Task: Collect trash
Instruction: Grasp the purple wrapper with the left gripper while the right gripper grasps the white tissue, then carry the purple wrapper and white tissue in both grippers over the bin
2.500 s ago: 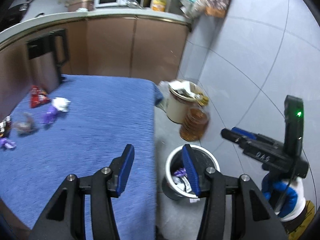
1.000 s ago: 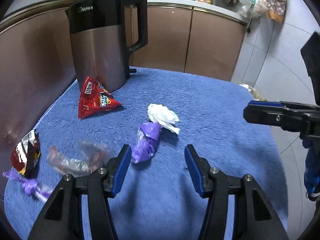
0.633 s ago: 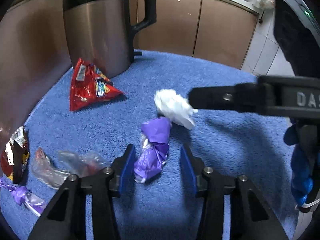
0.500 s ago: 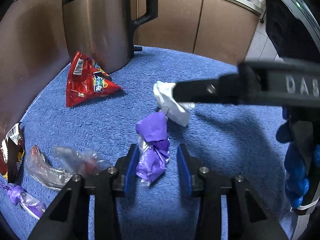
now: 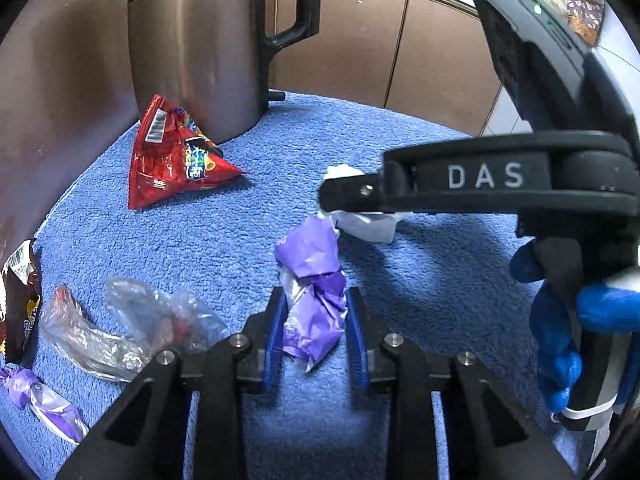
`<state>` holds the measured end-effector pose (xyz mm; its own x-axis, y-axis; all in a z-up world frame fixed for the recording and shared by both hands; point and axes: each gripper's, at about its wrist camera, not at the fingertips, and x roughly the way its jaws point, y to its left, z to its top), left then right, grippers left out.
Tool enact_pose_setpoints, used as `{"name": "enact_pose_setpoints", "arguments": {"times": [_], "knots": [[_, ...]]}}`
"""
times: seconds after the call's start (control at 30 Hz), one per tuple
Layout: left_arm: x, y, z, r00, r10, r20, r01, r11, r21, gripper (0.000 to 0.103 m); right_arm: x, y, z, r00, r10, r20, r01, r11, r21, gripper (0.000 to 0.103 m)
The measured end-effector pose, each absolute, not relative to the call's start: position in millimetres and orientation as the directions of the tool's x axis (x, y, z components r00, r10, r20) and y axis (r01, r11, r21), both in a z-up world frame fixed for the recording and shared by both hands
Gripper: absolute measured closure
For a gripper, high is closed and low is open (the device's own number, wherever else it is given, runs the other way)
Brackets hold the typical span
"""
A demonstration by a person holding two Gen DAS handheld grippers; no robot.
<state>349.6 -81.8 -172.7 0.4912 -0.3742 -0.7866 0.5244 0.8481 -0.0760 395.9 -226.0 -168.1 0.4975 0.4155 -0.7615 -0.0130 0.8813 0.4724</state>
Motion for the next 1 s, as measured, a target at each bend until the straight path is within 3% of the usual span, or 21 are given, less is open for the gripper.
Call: {"name": "enact_pose_setpoints", "arguments": {"times": [0.1, 0.23, 1.0], "knots": [[347, -80, -171, 0.498, -0.372, -0.783, 0.523, 0.849, -0.071, 0.076, 393, -236, -171, 0.508, 0.417, -0.754, 0.003, 0.874, 0.486, 0.083], [336, -79, -165, 0.508, -0.379, -0.773, 0.521, 0.85, -0.075, 0.076, 381, -245, -164, 0.537, 0.413, -0.735, -0.004, 0.873, 0.488, 0.086], [185, -62, -131, 0.549, -0.358, -0.755, 0.51, 0.86, -0.037, 0.076, 200, -253, -110, 0.596, 0.387, -0.703, -0.09, 0.903, 0.421, 0.086]]}}
